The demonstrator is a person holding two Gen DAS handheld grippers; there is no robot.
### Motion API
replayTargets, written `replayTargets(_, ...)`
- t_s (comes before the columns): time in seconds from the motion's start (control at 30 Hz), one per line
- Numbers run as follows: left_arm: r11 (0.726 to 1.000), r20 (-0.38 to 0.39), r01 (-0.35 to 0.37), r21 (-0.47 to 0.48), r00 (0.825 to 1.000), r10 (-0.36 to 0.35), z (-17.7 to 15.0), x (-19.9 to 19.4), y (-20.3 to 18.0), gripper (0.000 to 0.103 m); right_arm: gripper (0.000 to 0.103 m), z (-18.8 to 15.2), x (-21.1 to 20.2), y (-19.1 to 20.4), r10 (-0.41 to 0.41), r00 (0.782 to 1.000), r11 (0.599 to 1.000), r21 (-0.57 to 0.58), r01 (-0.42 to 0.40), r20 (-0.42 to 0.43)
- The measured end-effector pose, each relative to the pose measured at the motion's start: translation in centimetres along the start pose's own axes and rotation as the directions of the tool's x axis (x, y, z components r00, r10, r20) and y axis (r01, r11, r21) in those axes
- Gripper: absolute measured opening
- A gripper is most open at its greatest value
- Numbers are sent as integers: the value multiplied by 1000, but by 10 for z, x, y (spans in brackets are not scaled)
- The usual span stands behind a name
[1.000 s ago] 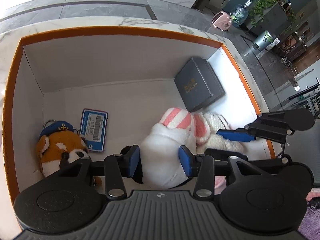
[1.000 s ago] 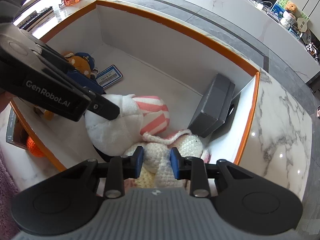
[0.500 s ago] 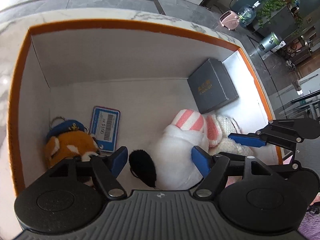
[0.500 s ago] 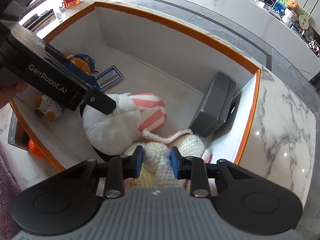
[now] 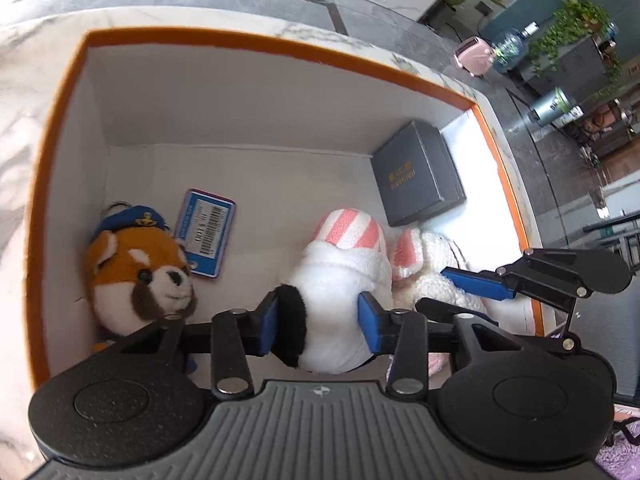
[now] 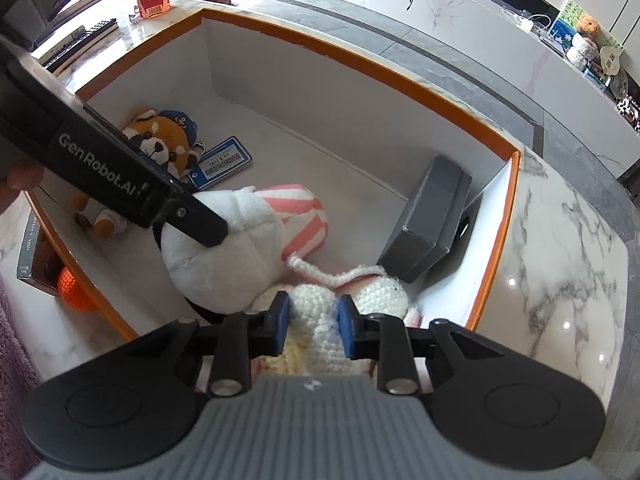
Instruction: Organize objects
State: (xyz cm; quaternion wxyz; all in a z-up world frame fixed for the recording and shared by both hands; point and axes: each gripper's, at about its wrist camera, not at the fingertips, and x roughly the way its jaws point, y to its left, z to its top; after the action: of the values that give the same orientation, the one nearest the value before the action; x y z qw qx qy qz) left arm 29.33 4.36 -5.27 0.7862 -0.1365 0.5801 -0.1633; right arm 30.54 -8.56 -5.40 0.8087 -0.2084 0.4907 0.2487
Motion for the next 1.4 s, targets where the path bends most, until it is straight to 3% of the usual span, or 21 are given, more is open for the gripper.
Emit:
replayTargets(0.1, 996, 43, -82, 18, 996, 81, 0, -14, -4, 6, 27, 2, -4, 2, 22, 1000, 1000, -12, -22, 20)
replayTargets(0.43, 997, 67, -78, 5, 995, 77, -5, -34, 1, 6, 26, 15, -2, 23, 70, 997, 994, -83, -66, 46)
replayTargets(0.57, 998, 90, -50, -24, 995, 52, -10, -53, 6, 6, 26, 18, -6, 34, 109, 990, 984, -148, -96, 85)
replayTargets(0.8, 998, 79, -60, -17, 995, 61, -18, -58, 7, 6, 26, 29, -4, 51, 169, 979, 948, -290, -130, 114)
replayTargets(1.03, 999, 69, -49, 0, 996, 49, -20, -41, 0, 6, 27, 37, 19, 29, 243, 969, 961, -143, -237, 31)
replayTargets(1.27, 997, 89, -63, 35, 994, 60, -23, -46, -8, 15, 35, 39, 18, 31, 237, 971, 966, -107, -234, 21)
replayTargets(1.4, 996, 129, -77, 43, 989, 71, -30, -54, -8, 34, 45, 32, 3, 27, 237, 970, 970, -70, -232, 59)
